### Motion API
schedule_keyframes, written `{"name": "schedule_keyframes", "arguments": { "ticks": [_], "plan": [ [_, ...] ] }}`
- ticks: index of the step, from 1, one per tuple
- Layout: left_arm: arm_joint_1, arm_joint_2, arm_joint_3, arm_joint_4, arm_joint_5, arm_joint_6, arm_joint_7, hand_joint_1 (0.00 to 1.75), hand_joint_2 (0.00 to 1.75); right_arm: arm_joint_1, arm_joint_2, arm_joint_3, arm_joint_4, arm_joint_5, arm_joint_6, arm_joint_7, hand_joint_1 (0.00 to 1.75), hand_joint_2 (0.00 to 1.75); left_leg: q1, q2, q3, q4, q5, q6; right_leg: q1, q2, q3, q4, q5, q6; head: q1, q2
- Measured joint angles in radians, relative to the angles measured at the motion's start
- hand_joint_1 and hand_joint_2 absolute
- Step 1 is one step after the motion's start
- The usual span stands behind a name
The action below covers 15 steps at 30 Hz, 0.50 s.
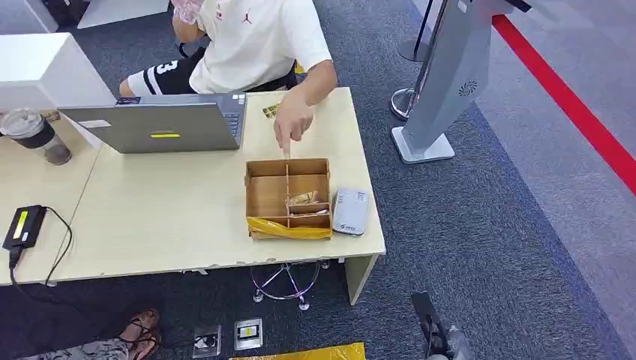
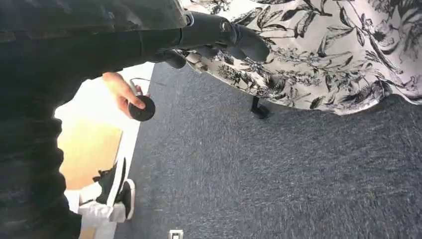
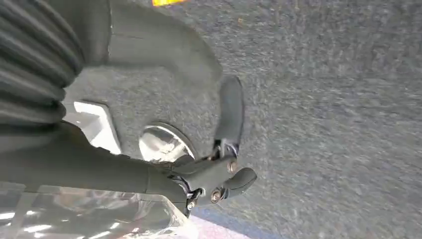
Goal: Pass the card to the sensor for recognition and then transmit it.
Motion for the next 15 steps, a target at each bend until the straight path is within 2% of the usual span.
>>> {"name": "schedule_keyframes", "arguments": {
  "ticks": [6, 15],
  "plan": [
    [-0.001, 0.014, -0.001, 0.000, -0.048, -0.052, -0.071, 0.00, 1.75, 0.029, -0.017, -0.002, 0.019, -0.009, 0.034, 0.026, 0.00, 1.75, 0.000, 0.000, 0.000, 0.000, 0.000, 0.000, 0.000, 0.000, 0.000, 0.000, 0.000, 0.000, 0.000, 0.000],
    [-0.002, 0.029, -0.003, 0.000, -0.086, -0.068, -0.126, 0.00, 1.75, 0.046, -0.035, -0.005, 0.031, -0.010, 0.063, 0.013, 0.00, 1.75, 0.000, 0.001, 0.000, 0.000, 0.000, 0.000, 0.000, 0.000, 0.001, 0.000, 0.000, 0.000, 0.000, 0.000]
  ]
}}
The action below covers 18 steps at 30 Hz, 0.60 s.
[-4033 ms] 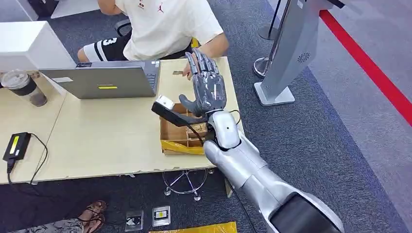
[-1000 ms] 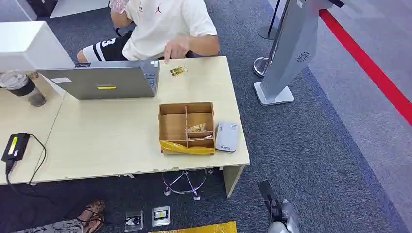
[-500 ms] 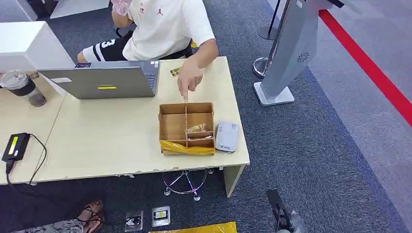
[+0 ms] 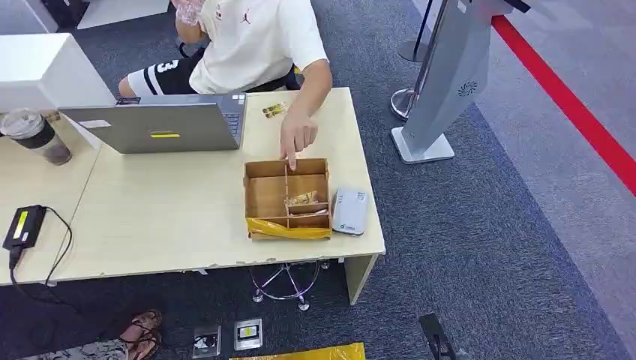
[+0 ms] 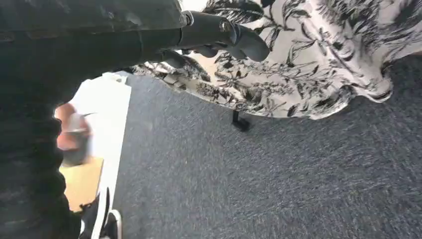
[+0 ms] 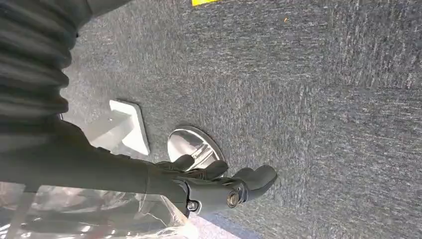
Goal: Pass the card to the sensor for recognition and then transmit it.
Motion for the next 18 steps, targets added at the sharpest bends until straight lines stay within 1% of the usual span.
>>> {"name": "schedule_keyframes", "arguments": {
  "ticks": [3, 6, 8, 9, 10, 11, 13, 14, 15, 17, 18],
  "plan": [
    [0.000, 0.000, -0.002, 0.000, -0.006, 0.000, -0.007, 0.00, 1.75, 0.000, -0.005, -0.002, 0.002, -0.023, -0.025, -0.033, 0.00, 1.75, 0.000, 0.000, 0.000, 0.000, 0.000, 0.000, 0.000, 0.000, 0.000, 0.000, 0.000, 0.000, 0.000, 0.000],
    [-0.001, 0.000, -0.002, 0.000, -0.010, 0.002, -0.008, 0.00, 1.75, -0.008, -0.011, -0.025, 0.002, -0.109, -0.111, -0.152, 0.00, 1.75, 0.000, 0.000, 0.000, 0.000, 0.000, 0.000, 0.000, 0.000, 0.001, 0.000, 0.000, 0.000, 0.000, 0.000],
    [-0.001, 0.000, -0.002, 0.000, -0.013, 0.002, -0.008, 0.00, 1.75, -0.022, -0.016, -0.040, 0.002, -0.134, -0.161, -0.228, 0.00, 1.75, 0.000, 0.000, 0.000, 0.000, 0.000, 0.000, 0.000, 0.000, 0.001, 0.000, 0.000, 0.000, 0.000, 0.000],
    [-0.002, 0.000, -0.002, 0.000, -0.018, 0.002, -0.008, 0.00, 1.75, -0.037, -0.021, -0.059, -0.003, -0.104, -0.190, -0.307, 0.00, 1.75, 0.000, 0.000, 0.000, 0.000, 0.000, 0.000, 0.000, 0.000, 0.001, 0.000, 0.001, 0.001, 0.000, 0.000],
    [-0.002, -0.001, -0.002, 0.000, -0.022, 0.002, -0.009, 0.00, 1.75, -0.049, -0.022, -0.086, -0.012, -0.040, -0.204, -0.370, 0.00, 1.75, 0.000, 0.001, 0.000, 0.000, 0.000, 0.000, 0.000, 0.000, 0.001, 0.000, 0.001, 0.001, 0.000, 0.000],
    [-0.003, -0.002, -0.002, 0.000, -0.025, 0.003, -0.011, 0.00, 1.75, -0.061, -0.022, -0.126, -0.028, 0.055, -0.211, -0.431, 0.00, 1.75, 0.000, 0.001, 0.000, 0.000, 0.000, 0.000, 0.000, 0.000, 0.001, 0.000, 0.001, 0.001, 0.000, 0.000],
    [-0.004, -0.004, -0.002, 0.000, -0.030, 0.003, -0.018, 0.00, 1.75, -0.085, -0.012, -0.231, -0.082, 0.234, -0.214, -0.545, 0.00, 1.75, 0.000, 0.001, 0.000, 0.000, 0.001, 0.001, 0.000, 0.000, 0.001, 0.000, 0.002, 0.001, 0.000, 0.000],
    [-0.005, -0.005, -0.002, 0.000, -0.031, 0.003, -0.019, 0.00, 1.75, -0.098, -0.005, -0.281, -0.113, 0.287, -0.215, -0.582, 0.00, 1.75, 0.000, 0.000, 0.000, 0.000, 0.002, 0.001, 0.000, -0.001, 0.001, 0.000, 0.002, 0.001, 0.000, 0.000],
    [-0.005, -0.006, -0.002, 0.000, -0.031, 0.003, -0.020, 0.00, 1.75, -0.110, 0.003, -0.321, -0.136, 0.309, -0.215, -0.596, 0.00, 1.75, 0.000, 0.000, 0.000, 0.000, 0.002, 0.002, 0.000, -0.001, 0.001, 0.000, 0.001, 0.001, 0.000, 0.000],
    [-0.005, -0.009, -0.002, 0.000, -0.031, 0.003, -0.021, 0.00, 1.75, -0.122, 0.020, -0.412, -0.184, 0.321, -0.215, -0.630, 0.00, 1.75, 0.000, -0.004, -0.001, 0.000, 0.003, 0.002, 0.000, -0.005, 0.002, 0.000, 0.001, 0.001, 0.000, 0.000],
    [-0.004, -0.011, -0.002, 0.000, -0.031, 0.003, -0.021, 0.00, 1.75, -0.122, 0.030, -0.456, -0.215, 0.316, -0.216, -0.671, 0.00, 1.75, 0.000, -0.004, -0.001, 0.000, 0.003, 0.002, 0.000, -0.006, 0.002, 0.000, 0.001, 0.001, 0.001, 0.000]
  ]
}}
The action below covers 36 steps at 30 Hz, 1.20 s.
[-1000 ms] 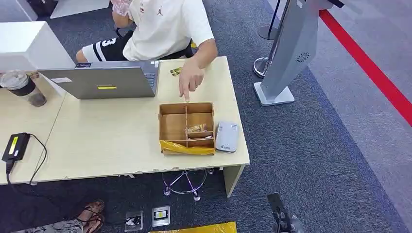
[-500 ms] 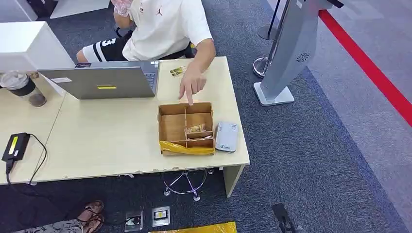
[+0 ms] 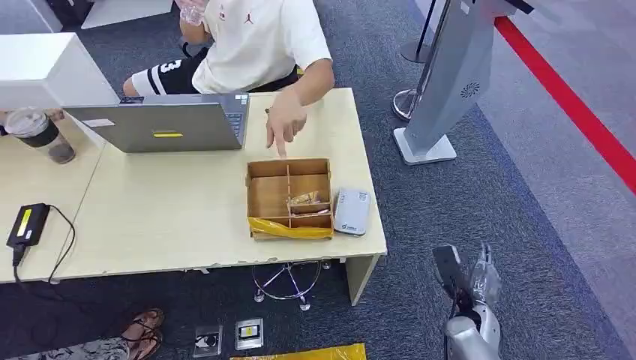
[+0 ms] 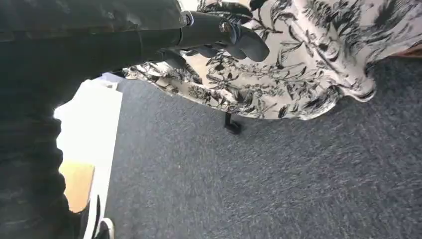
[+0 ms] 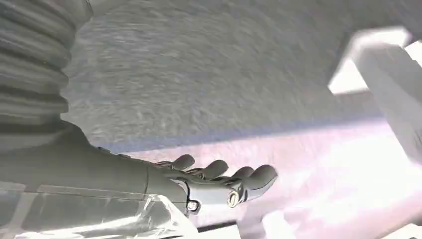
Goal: Pass the card to the sensor for recognition and then transmit it.
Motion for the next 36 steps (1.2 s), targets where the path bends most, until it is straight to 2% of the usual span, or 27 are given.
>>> {"name": "schedule_keyframes", "arguments": {
  "ticks": [3, 6, 10, 12, 16, 18, 21, 25, 27, 29, 31, 33, 35, 36],
  "plan": [
    [0.001, -0.001, 0.000, 0.000, -0.002, -0.002, 0.000, 0.00, 1.75, 0.015, 0.045, -0.073, -0.119, 0.009, -0.001, -0.102, 0.00, 1.75, 0.000, 0.001, 0.000, 0.000, 0.000, 0.000, 0.000, 0.001, -0.001, 0.001, 0.000, 0.000, 0.000, 0.000],
    [-0.001, -0.003, 0.000, 0.000, -0.006, -0.006, 0.001, 0.00, 1.75, 0.044, 0.095, -0.096, -0.293, 0.014, -0.005, -0.129, 0.00, 1.75, 0.000, 0.001, 0.000, 0.000, 0.000, 0.000, 0.000, 0.002, -0.001, 0.001, 0.000, 0.000, 0.000, 0.000],
    [0.001, -0.004, 0.000, 0.000, -0.010, -0.005, 0.010, 0.00, 1.75, 0.104, 0.164, -0.090, -0.548, 0.083, -0.005, -0.119, 0.00, 1.75, 0.000, 0.000, -0.001, 0.000, 0.000, 0.000, 0.000, 0.000, -0.001, 0.001, 0.000, 0.000, 0.000, 0.000],
    [0.002, -0.007, 0.000, 0.000, -0.009, -0.003, 0.019, 0.00, 1.75, 0.127, 0.205, -0.084, -0.710, 0.125, -0.005, -0.166, 0.00, 1.75, 0.000, 0.000, -0.001, 0.000, 0.000, 0.000, 0.000, 0.000, -0.001, 0.001, 0.000, 0.000, 0.000, 0.000],
    [0.001, -0.015, 0.000, 0.000, -0.008, 0.002, 0.040, 0.00, 1.75, 0.148, 0.279, -0.041, -0.945, 0.184, -0.005, -0.272, 0.00, 1.75, 0.000, 0.001, 0.001, 0.000, 0.000, 0.000, 0.000, 0.003, 0.000, 0.001, 0.000, 0.000, 0.000, 0.000],
    [0.002, -0.018, 0.000, 0.000, -0.008, 0.005, 0.048, 0.00, 1.75, 0.159, 0.308, -0.015, -1.020, 0.203, -0.005, -0.301, 0.00, 1.75, 0.000, 0.001, 0.001, 0.000, 0.000, 0.000, 0.000, 0.002, 0.000, 0.000, 0.000, 0.000, 0.000, 0.000],
    [0.002, -0.023, 0.000, 0.000, -0.008, 0.007, 0.056, 0.00, 1.75, 0.181, 0.328, 0.019, -1.108, 0.230, -0.005, -0.321, 0.00, 1.75, 0.000, 0.001, 0.001, 0.000, 0.000, 0.000, 0.000, 0.002, 0.000, 0.000, 0.000, 0.000, 0.001, 0.000],
    [0.002, -0.028, 0.000, 0.000, -0.009, 0.009, 0.058, 0.00, 1.75, 0.205, 0.330, 0.118, -1.276, 0.272, -0.003, -0.331, 0.00, 1.75, -0.001, 0.002, 0.001, 0.000, 0.000, 0.000, 0.000, 0.003, 0.000, 0.000, 0.000, 0.000, 0.000, 0.000],
    [0.002, -0.030, 0.000, 0.000, -0.010, 0.009, 0.058, 0.00, 1.75, 0.214, 0.327, 0.156, -1.315, 0.289, -0.002, -0.328, 0.00, 1.75, 0.000, 0.002, 0.001, 0.000, 0.000, 0.000, 0.000, 0.003, 0.000, 0.000, 0.000, 0.000, 0.000, 0.000],
    [0.002, -0.031, 0.000, 0.000, -0.010, 0.009, 0.058, 0.00, 1.75, 0.224, 0.321, 0.193, -1.343, 0.332, -0.002, -0.294, 0.00, 1.75, 0.000, 0.002, 0.001, 0.000, 0.000, 0.000, 0.000, 0.003, 0.000, 0.000, 0.000, 0.000, 0.000, 0.000],
    [0.003, -0.031, 0.000, 0.000, -0.010, 0.007, 0.057, 0.00, 1.75, 0.228, 0.312, 0.250, -1.371, 0.421, -0.002, -0.191, 0.00, 1.75, 0.000, 0.003, 0.001, 0.000, 0.000, -0.001, 0.000, 0.003, 0.000, 0.001, 0.000, 0.000, 0.000, 0.000],
    [0.002, -0.031, 0.000, 0.000, -0.011, 0.003, 0.053, 0.00, 1.75, 0.213, 0.289, 0.327, -1.385, 0.541, 0.020, 0.025, 0.00, 1.75, 0.000, 0.003, 0.000, -0.001, 0.000, -0.001, 0.000, 0.003, 0.000, 0.001, 0.000, 0.000, 0.000, 0.000],
    [0.002, -0.031, 0.000, 0.000, -0.013, -0.002, 0.045, 0.00, 1.75, 0.155, 0.241, 0.422, -1.383, 0.630, 0.065, 0.238, 0.00, 1.75, 0.000, 0.003, 0.000, -0.001, 0.001, -0.001, 0.000, 0.004, -0.001, 0.001, 0.001, -0.001, 0.000, 0.000],
    [0.001, -0.031, 0.000, 0.000, -0.016, -0.005, 0.041, 0.00, 1.75, 0.119, 0.213, 0.480, -1.383, 0.645, 0.098, 0.306, 0.00, 1.75, 0.000, 0.003, 0.000, -0.001, 0.002, -0.002, 0.000, 0.004, -0.001, 0.001, 0.001, -0.001, 0.000, 0.000]
  ]
}}
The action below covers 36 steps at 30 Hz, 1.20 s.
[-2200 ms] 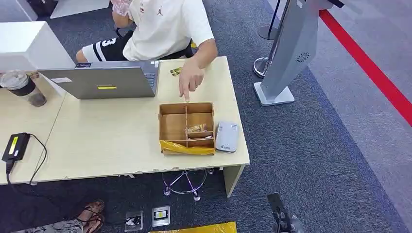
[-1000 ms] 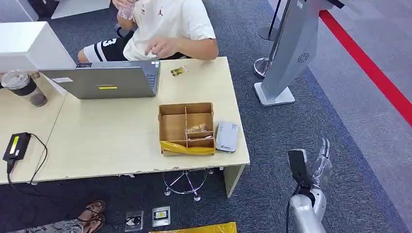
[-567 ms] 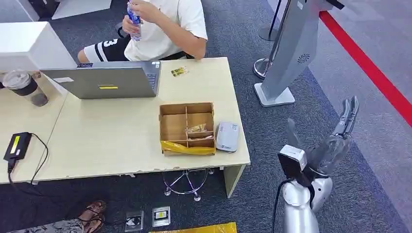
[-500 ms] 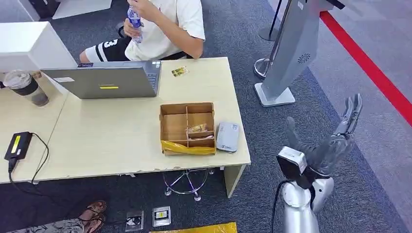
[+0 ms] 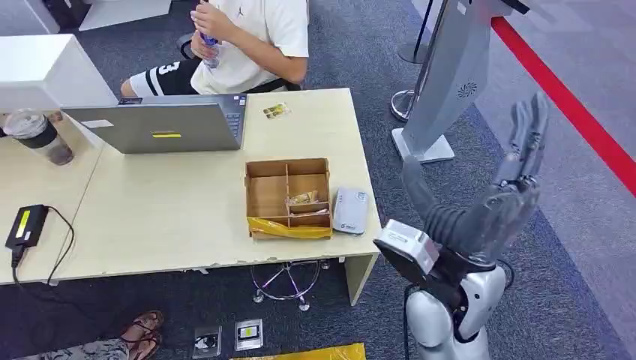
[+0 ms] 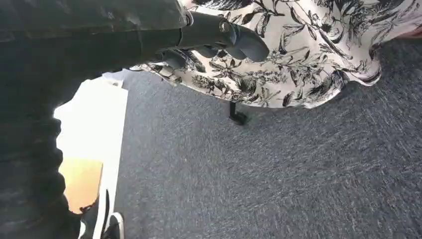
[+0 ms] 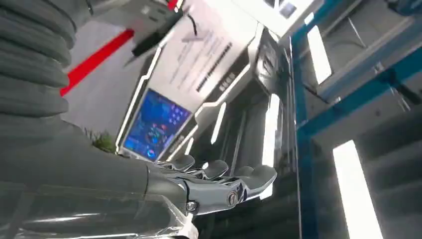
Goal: Pass the card to the sensor for recognition and then transmit it.
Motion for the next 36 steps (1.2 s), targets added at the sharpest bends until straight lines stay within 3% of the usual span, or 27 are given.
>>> {"name": "schedule_keyframes", "arguments": {
  "ticks": [3, 11, 13, 22, 36],
  "plan": [
    [-0.001, 0.000, 0.000, 0.000, -0.008, -0.004, -0.022, 0.00, 1.75, -0.076, -0.056, 0.143, 0.002, 0.001, 0.100, 0.093, 0.00, 1.75, 0.000, -0.001, 0.000, 0.000, 0.001, 0.001, 0.000, -0.002, 0.000, 0.000, 0.000, 0.000, 0.000, 0.000],
    [-0.001, 0.000, 0.000, 0.000, -0.058, -0.022, -0.061, 0.00, 1.75, -0.232, -0.154, 0.364, 0.044, -0.055, 0.414, 0.169, 0.00, 1.75, 0.000, -0.001, -0.001, 0.000, 0.001, 0.001, 0.000, -0.001, -0.001, 0.000, 0.000, 0.000, -0.001, 0.000],
    [-0.001, 0.000, -0.001, 0.000, -0.068, -0.023, -0.065, 0.00, 1.75, -0.261, -0.172, 0.399, 0.068, -0.068, 0.445, 0.178, 0.00, 1.75, 0.000, -0.001, -0.001, 0.000, 0.001, 0.001, 0.000, -0.001, -0.001, 0.000, 0.000, 0.000, 0.000, 0.000],
    [-0.001, 0.000, -0.001, 0.000, -0.091, -0.028, -0.081, 0.00, 1.75, -0.342, -0.202, 0.499, 0.219, -0.090, 0.495, 0.191, 0.00, 1.75, 0.000, -0.001, -0.001, 0.000, 0.001, 0.001, 0.000, -0.001, -0.001, 0.000, 0.000, 0.000, 0.000, 0.000],
    [-0.001, -0.002, -0.002, 0.000, -0.092, -0.032, -0.081, 0.00, 1.75, -0.369, -0.227, 0.553, 0.357, -0.088, 0.503, 0.216, 0.00, 1.75, 0.000, -0.001, -0.001, 0.000, 0.000, 0.001, 0.000, -0.001, -0.002, 0.000, 0.000, 0.000, 0.000, 0.000]
  ]
}}
